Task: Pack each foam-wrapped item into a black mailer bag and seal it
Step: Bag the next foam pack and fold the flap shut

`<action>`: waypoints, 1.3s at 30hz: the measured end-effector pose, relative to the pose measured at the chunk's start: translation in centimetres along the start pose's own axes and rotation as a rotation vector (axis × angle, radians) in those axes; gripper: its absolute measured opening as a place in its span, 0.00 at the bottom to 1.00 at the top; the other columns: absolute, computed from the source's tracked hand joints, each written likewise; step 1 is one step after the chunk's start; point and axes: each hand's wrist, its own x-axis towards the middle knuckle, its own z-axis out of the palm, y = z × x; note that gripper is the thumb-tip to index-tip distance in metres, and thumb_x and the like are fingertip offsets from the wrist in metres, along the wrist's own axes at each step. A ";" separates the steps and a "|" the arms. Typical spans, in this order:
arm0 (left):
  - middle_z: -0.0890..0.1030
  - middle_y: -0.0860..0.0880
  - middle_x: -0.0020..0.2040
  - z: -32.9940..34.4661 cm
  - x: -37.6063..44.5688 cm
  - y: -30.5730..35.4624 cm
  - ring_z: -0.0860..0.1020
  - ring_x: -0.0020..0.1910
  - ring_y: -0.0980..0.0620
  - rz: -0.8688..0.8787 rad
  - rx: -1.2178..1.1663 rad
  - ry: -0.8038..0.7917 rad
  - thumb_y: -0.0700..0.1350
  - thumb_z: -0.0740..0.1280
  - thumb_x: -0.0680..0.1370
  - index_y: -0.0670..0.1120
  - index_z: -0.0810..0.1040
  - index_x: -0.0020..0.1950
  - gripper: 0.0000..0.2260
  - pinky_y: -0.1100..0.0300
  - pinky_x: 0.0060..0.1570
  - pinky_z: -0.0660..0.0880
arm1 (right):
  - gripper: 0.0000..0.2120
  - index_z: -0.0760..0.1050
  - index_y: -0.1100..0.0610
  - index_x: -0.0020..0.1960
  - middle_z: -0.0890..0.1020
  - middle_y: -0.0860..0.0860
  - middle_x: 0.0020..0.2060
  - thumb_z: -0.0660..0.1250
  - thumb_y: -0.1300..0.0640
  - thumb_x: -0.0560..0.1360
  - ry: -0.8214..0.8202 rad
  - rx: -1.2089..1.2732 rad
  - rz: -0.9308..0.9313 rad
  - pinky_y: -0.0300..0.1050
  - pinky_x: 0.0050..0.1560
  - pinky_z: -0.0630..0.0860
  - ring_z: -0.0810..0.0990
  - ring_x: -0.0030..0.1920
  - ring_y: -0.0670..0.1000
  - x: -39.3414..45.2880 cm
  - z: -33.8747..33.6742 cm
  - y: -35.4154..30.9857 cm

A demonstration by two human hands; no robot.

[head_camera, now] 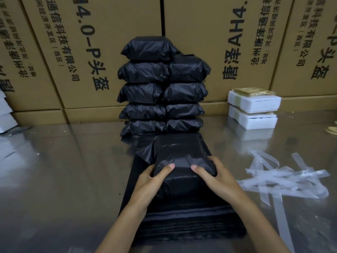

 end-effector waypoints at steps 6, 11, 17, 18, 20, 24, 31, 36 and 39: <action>0.73 0.61 0.69 1.0 1.0 4.2 0.74 0.67 0.59 0.248 0.076 -0.176 0.64 0.81 0.60 0.74 0.73 0.62 0.33 0.52 0.70 0.70 | 0.26 0.74 0.30 0.56 0.81 0.30 0.50 0.78 0.35 0.61 0.149 0.276 -0.195 0.40 0.54 0.80 0.81 0.52 0.36 -0.1 -2.2 -3.1; 0.67 0.56 0.75 3.3 4.4 13.4 0.65 0.75 0.54 0.608 0.345 -0.257 0.53 0.83 0.65 0.65 0.58 0.77 0.48 0.48 0.74 0.64 | 0.34 0.74 0.35 0.62 0.79 0.44 0.64 0.77 0.32 0.57 0.279 0.344 -0.324 0.55 0.66 0.76 0.79 0.62 0.49 4.2 -6.4 -10.4; 0.66 0.53 0.76 6.6 11.0 24.5 0.66 0.74 0.52 0.697 0.348 -0.234 0.44 0.77 0.73 0.54 0.54 0.81 0.43 0.58 0.70 0.64 | 0.42 0.71 0.44 0.71 0.76 0.43 0.67 0.75 0.30 0.62 0.451 0.320 -0.514 0.50 0.67 0.76 0.76 0.65 0.46 11.2 -9.8 -19.1; 0.66 0.52 0.77 7.0 12.5 25.9 0.66 0.74 0.52 0.694 0.353 -0.225 0.44 0.77 0.74 0.53 0.53 0.81 0.44 0.58 0.70 0.64 | 0.44 0.69 0.45 0.73 0.75 0.43 0.68 0.76 0.30 0.62 0.458 0.293 -0.529 0.49 0.68 0.75 0.75 0.66 0.46 12.5 -10.2 -20.1; 0.62 0.51 0.79 7.4 15.4 28.4 0.64 0.76 0.51 0.711 0.392 -0.195 0.44 0.77 0.74 0.53 0.48 0.82 0.47 0.57 0.71 0.64 | 0.49 0.65 0.47 0.77 0.72 0.45 0.72 0.78 0.32 0.62 0.434 0.255 -0.533 0.51 0.70 0.73 0.73 0.69 0.49 15.6 -10.9 -21.7; 0.64 0.49 0.78 6.5 21.2 32.4 0.65 0.75 0.48 0.736 0.575 -0.092 0.48 0.78 0.73 0.52 0.49 0.82 0.47 0.54 0.73 0.65 | 0.41 0.67 0.51 0.75 0.76 0.49 0.69 0.80 0.44 0.67 0.321 0.156 -0.525 0.54 0.70 0.73 0.75 0.68 0.52 23.2 -11.1 -23.9; 0.64 0.42 0.75 3.6 29.0 32.5 0.58 0.75 0.39 0.905 1.186 0.496 0.73 0.68 0.68 0.53 0.65 0.75 0.41 0.37 0.74 0.54 | 0.30 0.69 0.49 0.73 0.75 0.49 0.69 0.73 0.42 0.75 0.167 0.075 -0.365 0.49 0.61 0.74 0.74 0.67 0.56 32.9 -8.0 -24.3; 0.62 0.45 0.77 2.6 32.4 32.6 0.56 0.76 0.36 0.910 1.220 0.536 0.77 0.62 0.68 0.58 0.63 0.74 0.40 0.29 0.72 0.42 | 0.31 0.69 0.50 0.74 0.76 0.50 0.69 0.73 0.42 0.75 0.268 0.081 -0.442 0.53 0.70 0.72 0.74 0.69 0.55 36.7 -6.5 -23.9; 0.63 0.46 0.76 3.1 33.0 32.1 0.58 0.76 0.36 0.928 1.251 0.563 0.75 0.59 0.72 0.55 0.60 0.76 0.39 0.28 0.72 0.40 | 0.32 0.69 0.51 0.74 0.75 0.50 0.70 0.72 0.41 0.75 0.315 0.056 -0.459 0.52 0.72 0.70 0.73 0.70 0.54 37.7 -6.3 -23.8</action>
